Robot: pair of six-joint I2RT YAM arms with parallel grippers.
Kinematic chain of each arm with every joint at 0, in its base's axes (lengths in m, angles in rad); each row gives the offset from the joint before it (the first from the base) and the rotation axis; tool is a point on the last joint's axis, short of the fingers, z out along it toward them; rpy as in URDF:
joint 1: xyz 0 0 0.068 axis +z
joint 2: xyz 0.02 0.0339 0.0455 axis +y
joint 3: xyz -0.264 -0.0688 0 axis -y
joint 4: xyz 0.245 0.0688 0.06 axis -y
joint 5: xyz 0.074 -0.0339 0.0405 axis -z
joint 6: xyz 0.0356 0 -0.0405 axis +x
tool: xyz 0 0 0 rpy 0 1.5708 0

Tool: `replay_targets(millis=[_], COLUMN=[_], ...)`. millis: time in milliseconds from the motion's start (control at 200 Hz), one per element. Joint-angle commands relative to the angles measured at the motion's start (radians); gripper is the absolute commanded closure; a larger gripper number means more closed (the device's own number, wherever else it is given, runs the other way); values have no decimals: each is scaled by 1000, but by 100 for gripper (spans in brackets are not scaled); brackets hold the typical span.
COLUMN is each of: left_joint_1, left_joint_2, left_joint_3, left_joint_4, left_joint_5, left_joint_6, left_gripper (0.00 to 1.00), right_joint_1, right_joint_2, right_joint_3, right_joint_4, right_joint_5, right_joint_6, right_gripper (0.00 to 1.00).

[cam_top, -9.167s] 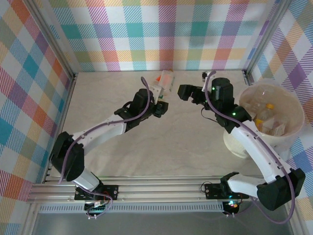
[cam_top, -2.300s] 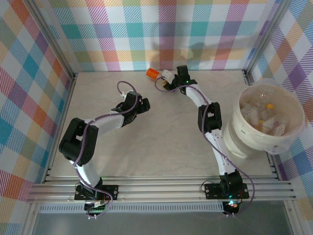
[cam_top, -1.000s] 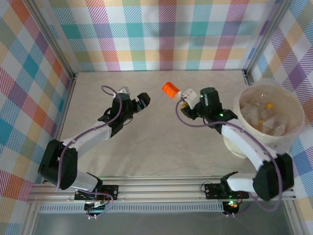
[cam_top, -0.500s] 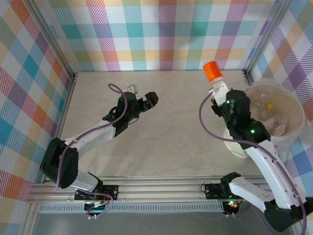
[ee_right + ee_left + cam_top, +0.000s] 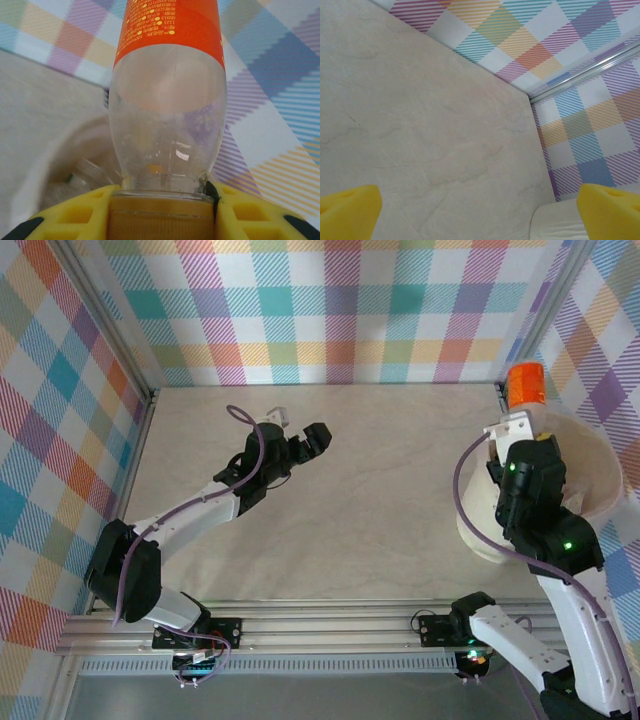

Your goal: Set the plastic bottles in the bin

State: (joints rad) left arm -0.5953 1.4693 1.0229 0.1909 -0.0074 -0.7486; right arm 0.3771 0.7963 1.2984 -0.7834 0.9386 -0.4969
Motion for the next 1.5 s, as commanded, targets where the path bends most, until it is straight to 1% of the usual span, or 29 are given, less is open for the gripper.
replay_targets(millis=[0, 95, 260, 430, 630, 795, 925, 1095, 1170, 1295, 1405, 1495], left_joint_1=[-10, -11, -15, -30, -31, -31, -31, -31, -31, -31, -31, -31], left_joint_2=[21, 43, 87, 97, 130, 143, 158, 163, 161, 160, 164, 163], left_joint_3=[47, 68, 119, 122, 155, 165, 185, 200, 202, 215, 230, 236], left_joint_4=[-13, -21, -43, -34, -63, -70, -86, -99, -106, -126, -146, -151], left_joint_5=[18, 26, 42, 22, 34, 31, 28, 31, 25, 20, 20, 24], left_joint_6=[-4, -5, -8, -13, -12, -1, 12, 19, 24, 36, 48, 58], left_gripper=[0, 0, 0, 0, 0, 0, 0, 0, 0, 0, 0, 0], right_joint_1=[-7, -8, -10, -15, -29, -88, -135, -273, -310, -356, -407, -424], right_joint_2=[-31, -51, -56, -83, -57, -45, -6, 35, 40, 55, 67, 95], right_joint_3=[23, 18, 18, -52, -86, -96, -85, -47, -28, 5, 11, 34], right_joint_4=[-115, -126, -256, -203, -147, -109, -140, -173, -204, -283, -307, -352], right_joint_5=[170, 201, 227, 226, 223, 207, 167, 60, 36, 5, -43, -67], right_joint_6=[21, 10, 85, 28, -4, -46, -17, 23, 47, 112, 149, 184], right_gripper=[78, 78, 77, 77, 76, 75, 75, 73, 72, 68, 64, 58])
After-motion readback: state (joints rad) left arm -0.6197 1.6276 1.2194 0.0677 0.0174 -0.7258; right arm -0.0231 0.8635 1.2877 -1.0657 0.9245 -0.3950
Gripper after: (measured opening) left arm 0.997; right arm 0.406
